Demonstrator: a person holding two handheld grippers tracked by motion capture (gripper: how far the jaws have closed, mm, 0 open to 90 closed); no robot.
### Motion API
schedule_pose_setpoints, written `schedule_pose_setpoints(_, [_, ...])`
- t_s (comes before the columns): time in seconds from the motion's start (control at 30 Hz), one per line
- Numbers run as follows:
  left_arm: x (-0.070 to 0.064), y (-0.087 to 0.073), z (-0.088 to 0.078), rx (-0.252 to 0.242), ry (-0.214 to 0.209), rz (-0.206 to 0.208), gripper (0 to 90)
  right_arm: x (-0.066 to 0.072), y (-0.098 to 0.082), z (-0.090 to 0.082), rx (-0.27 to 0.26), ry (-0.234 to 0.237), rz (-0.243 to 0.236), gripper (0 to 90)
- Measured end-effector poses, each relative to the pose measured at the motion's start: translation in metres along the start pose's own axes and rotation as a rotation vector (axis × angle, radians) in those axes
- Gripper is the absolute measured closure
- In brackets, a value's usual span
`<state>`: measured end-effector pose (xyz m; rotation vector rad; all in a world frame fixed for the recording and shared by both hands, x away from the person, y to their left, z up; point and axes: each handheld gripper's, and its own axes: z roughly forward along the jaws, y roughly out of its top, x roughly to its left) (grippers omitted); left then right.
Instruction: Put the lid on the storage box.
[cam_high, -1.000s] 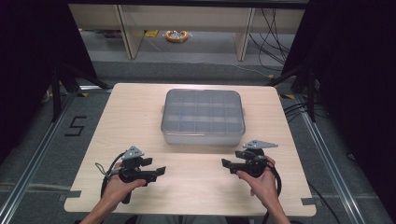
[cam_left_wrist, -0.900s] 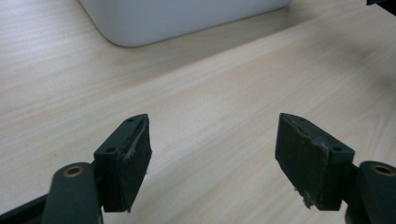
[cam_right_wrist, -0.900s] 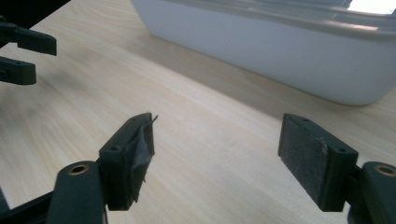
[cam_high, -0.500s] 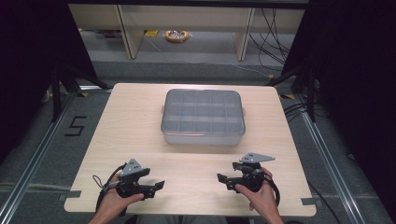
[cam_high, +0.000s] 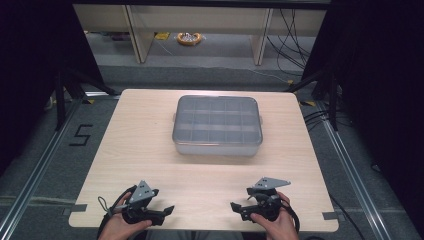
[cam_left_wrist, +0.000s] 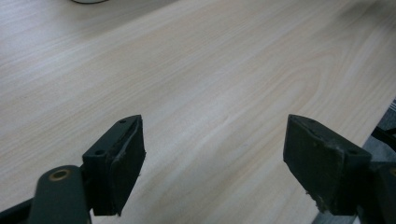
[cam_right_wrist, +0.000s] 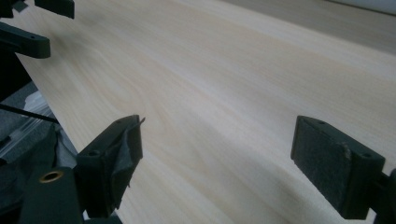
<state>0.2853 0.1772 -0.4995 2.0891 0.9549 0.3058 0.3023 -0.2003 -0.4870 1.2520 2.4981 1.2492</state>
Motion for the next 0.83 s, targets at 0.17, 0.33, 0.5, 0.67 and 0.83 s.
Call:
schedule_pose_setpoints(0.17, [-0.005,-0.004,-0.002,0.005,-0.012,0.009,19.2,0.006,-0.007,-0.002,0.020,-0.001,0.030,16.5])
schedule_pose_setpoints(0.33, [-0.006,-0.005,-0.002,0.018,-0.003,0.042,18.5,0.005,-0.013,-0.004,0.037,-0.015,-0.008,16.5])
schedule_pose_setpoints(0.5, [-0.007,-0.005,-0.001,0.016,-0.007,0.030,18.5,0.005,-0.016,-0.003,0.037,-0.008,-0.016,16.5])
schedule_pose_setpoints(0.67, [-0.006,-0.005,-0.001,0.014,-0.008,0.037,18.5,0.005,-0.016,-0.004,0.040,-0.028,-0.021,16.5])
schedule_pose_setpoints(0.83, [-0.005,-0.006,0.000,0.025,0.004,0.025,18.5,0.006,-0.017,-0.004,0.047,-0.029,-0.002,16.5])
